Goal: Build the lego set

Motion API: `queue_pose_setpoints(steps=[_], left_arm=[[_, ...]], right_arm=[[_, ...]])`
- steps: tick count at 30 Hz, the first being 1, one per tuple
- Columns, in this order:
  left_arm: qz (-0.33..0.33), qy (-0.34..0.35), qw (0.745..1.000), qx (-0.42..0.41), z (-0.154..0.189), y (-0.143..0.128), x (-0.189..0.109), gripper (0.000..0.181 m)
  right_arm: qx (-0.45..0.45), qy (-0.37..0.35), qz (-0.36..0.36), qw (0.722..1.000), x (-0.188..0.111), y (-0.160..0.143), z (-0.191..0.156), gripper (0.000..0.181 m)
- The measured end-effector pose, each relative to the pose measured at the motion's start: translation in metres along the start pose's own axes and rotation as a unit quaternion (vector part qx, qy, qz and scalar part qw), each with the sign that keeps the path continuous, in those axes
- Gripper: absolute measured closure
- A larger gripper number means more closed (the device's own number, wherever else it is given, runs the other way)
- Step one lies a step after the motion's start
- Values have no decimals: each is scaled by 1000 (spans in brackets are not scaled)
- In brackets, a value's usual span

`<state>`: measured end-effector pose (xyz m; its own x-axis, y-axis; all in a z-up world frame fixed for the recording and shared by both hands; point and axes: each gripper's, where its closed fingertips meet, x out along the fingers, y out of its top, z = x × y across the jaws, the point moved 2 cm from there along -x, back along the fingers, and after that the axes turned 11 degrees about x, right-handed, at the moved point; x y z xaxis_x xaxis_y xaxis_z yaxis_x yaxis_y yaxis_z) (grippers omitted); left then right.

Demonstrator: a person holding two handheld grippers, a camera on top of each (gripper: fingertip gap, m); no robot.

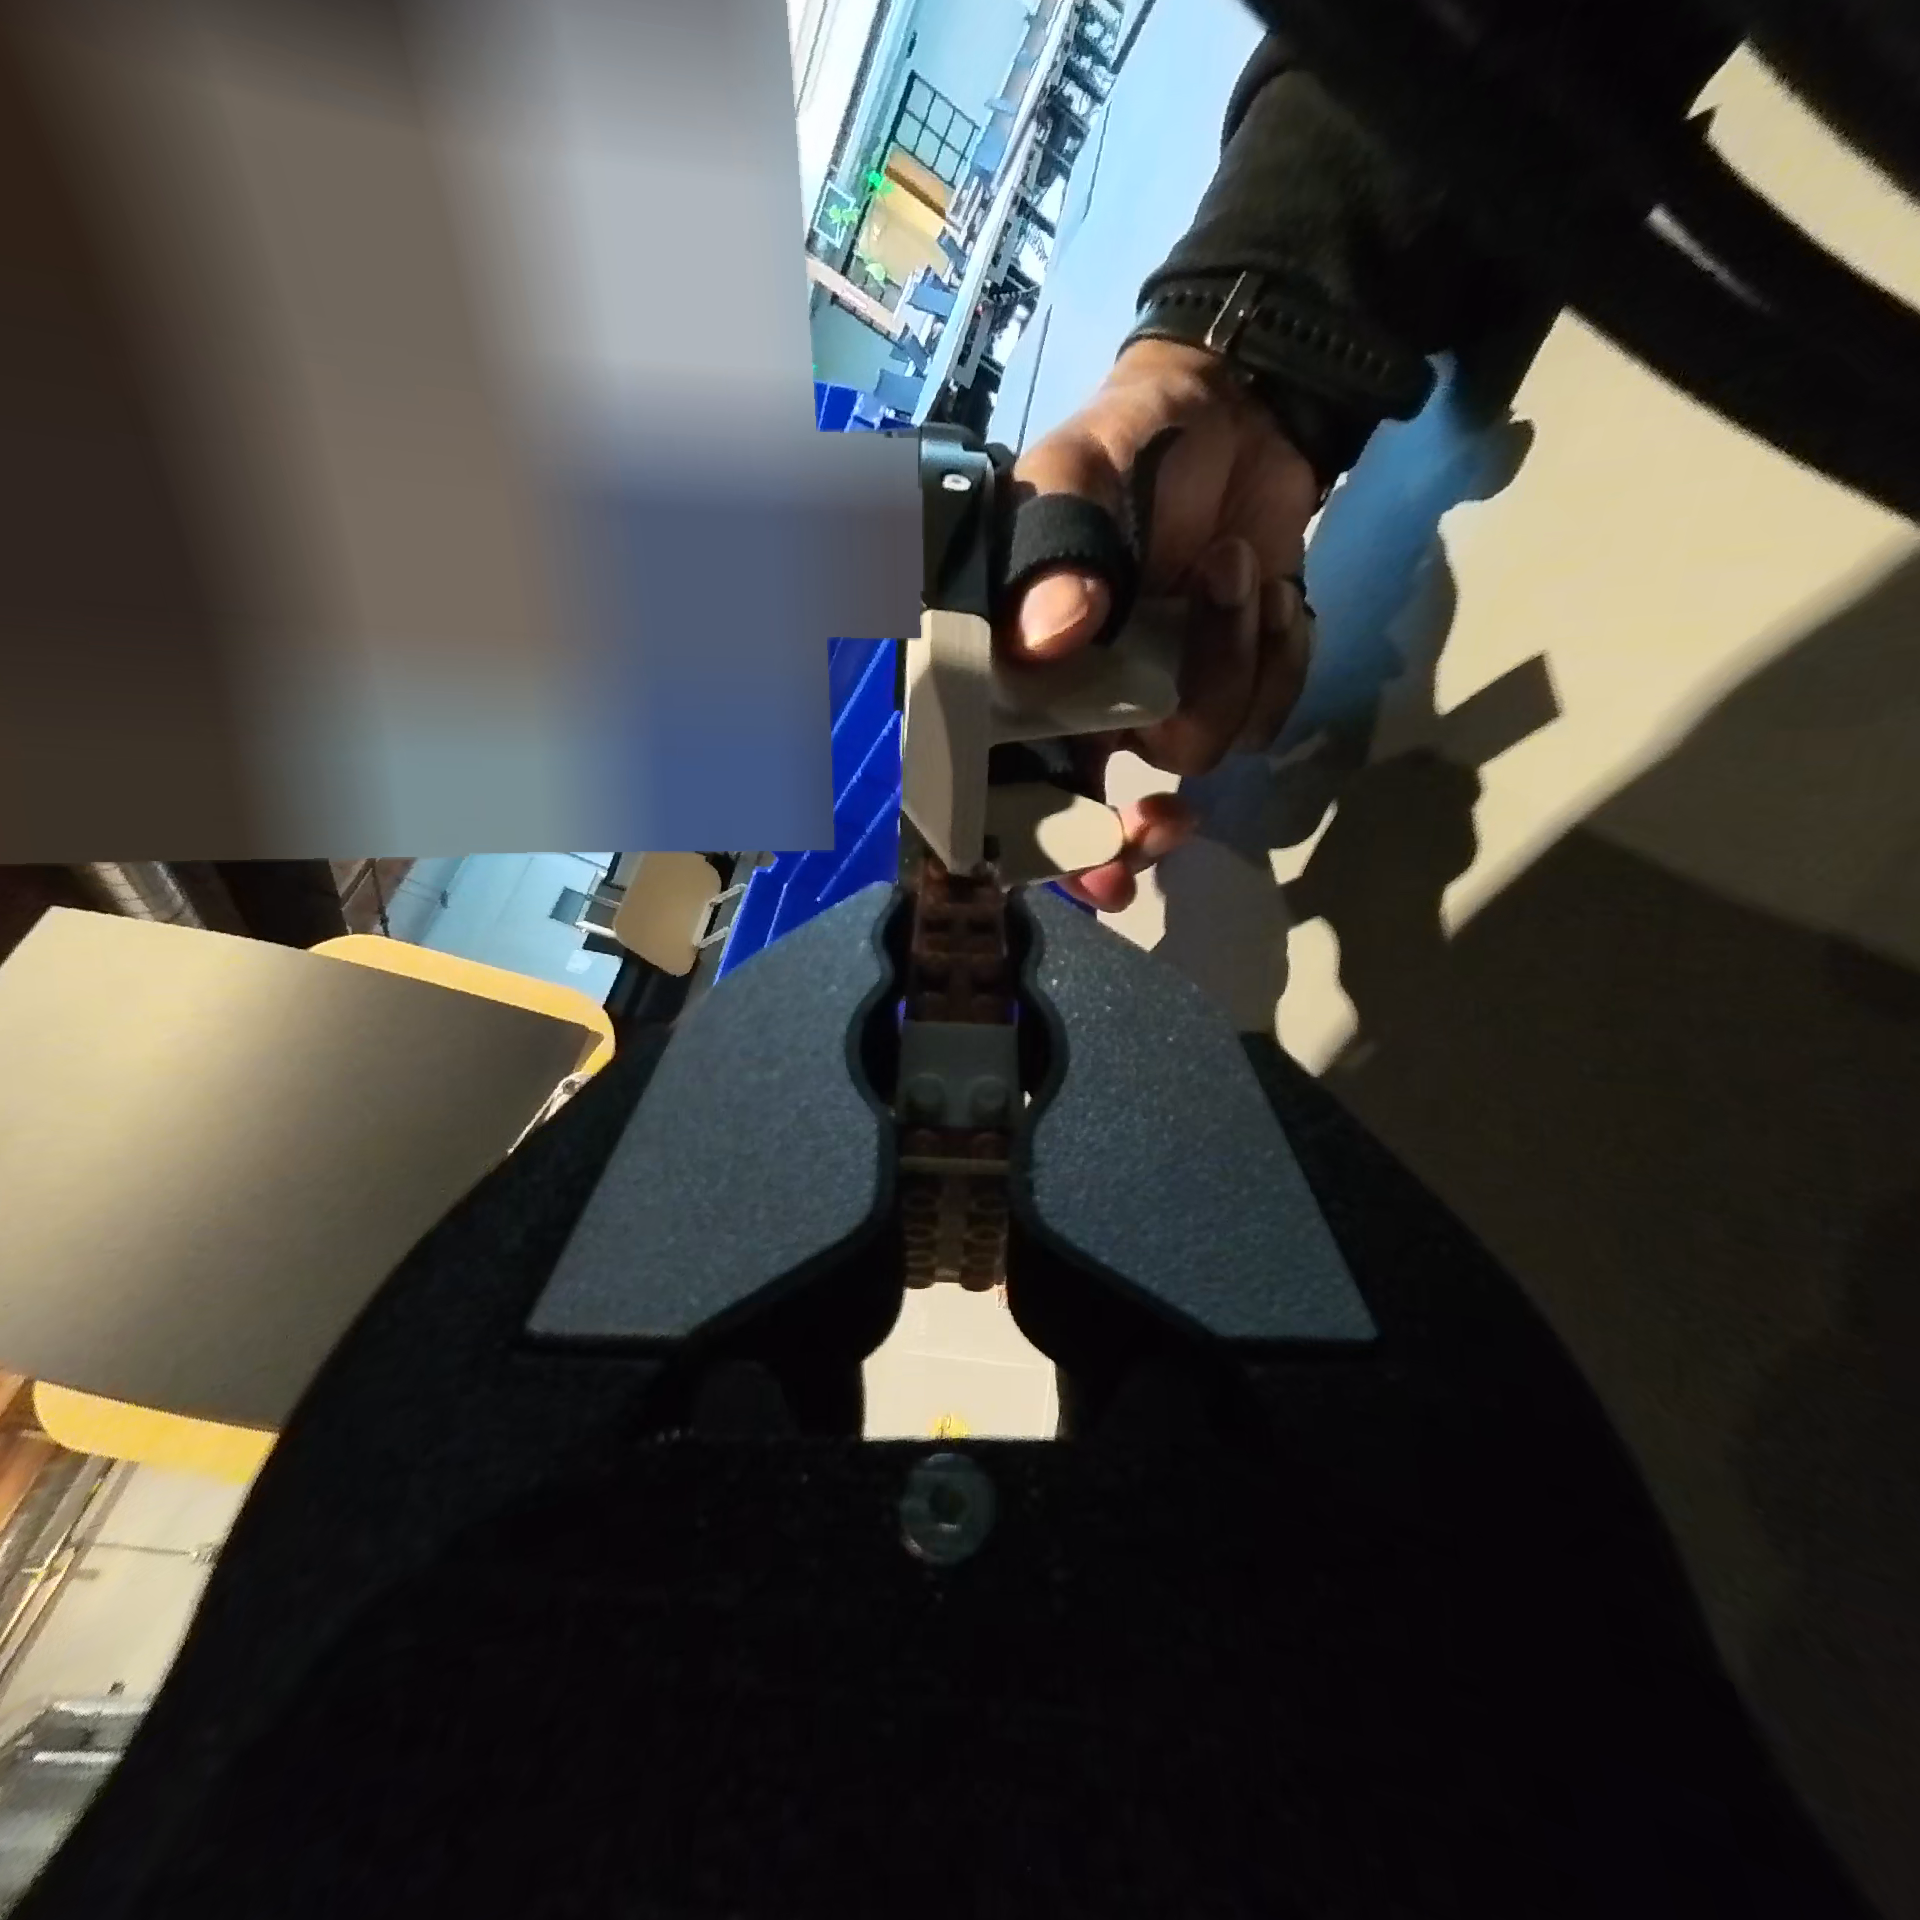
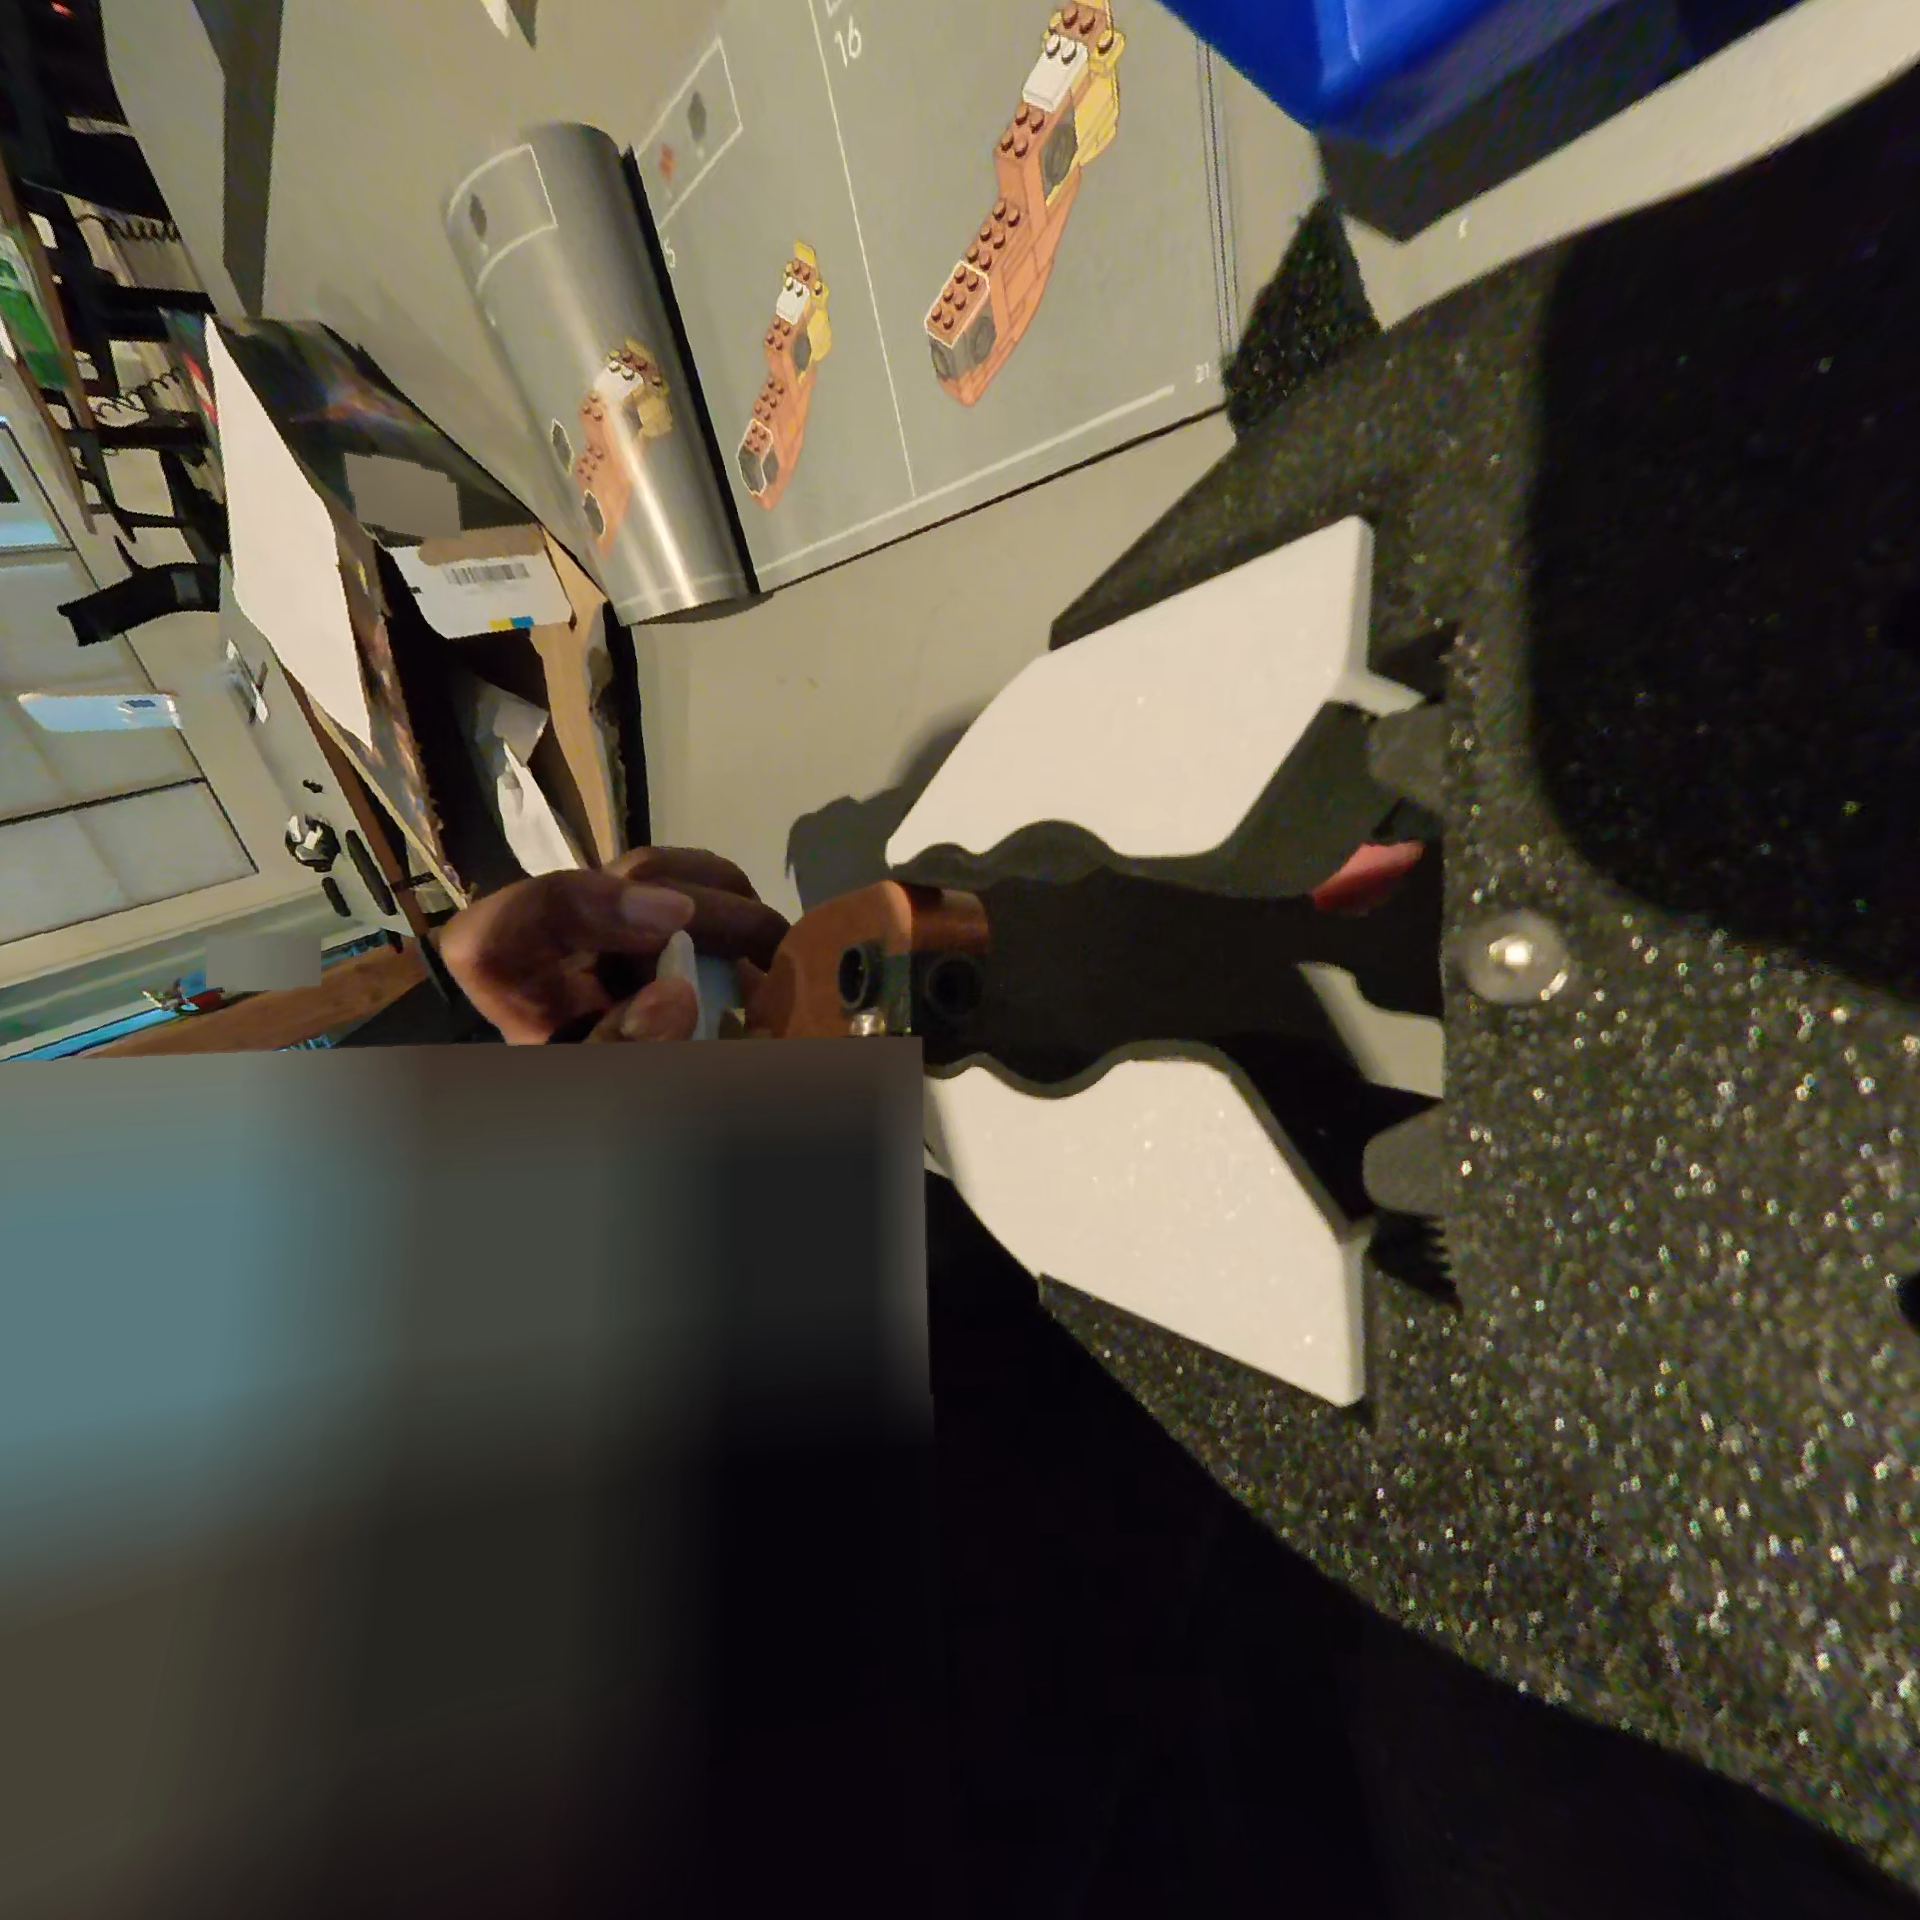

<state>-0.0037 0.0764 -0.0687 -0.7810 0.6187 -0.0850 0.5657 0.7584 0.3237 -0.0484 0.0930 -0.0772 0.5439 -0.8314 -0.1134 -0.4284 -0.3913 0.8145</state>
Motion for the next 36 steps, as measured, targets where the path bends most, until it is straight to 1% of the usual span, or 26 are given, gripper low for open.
queue_pose_setpoints(steps=[9,10,12,16,19,21,36], left_arm=[[-2,3,1000,-5,2,-2,1,165],[-3,3,1000,-4,2,-2,1,165],[-9,3,1000,3,2,-4,2,165],[-7,-1,1000,11,3,-3,1,165],[-4,-2,1000,14,4,-2,1,165],[-1,-3,1000,16,5,-1,1,165],[5,2,1000,20,5,-2,0,165]], right_arm=[[15,0,0,1000,0,0,1,153],[13,1,-1,1000,0,1,0,151],[4,-1,-7,1000,-1,0,-1,142],[-1,-11,-1,1000,-4,4,1,139],[2,-6,3,1000,-6,4,1,145],[2,1,5,1000,-6,4,-1,154],[-1,2,15,1000,-5,5,-1,154]])
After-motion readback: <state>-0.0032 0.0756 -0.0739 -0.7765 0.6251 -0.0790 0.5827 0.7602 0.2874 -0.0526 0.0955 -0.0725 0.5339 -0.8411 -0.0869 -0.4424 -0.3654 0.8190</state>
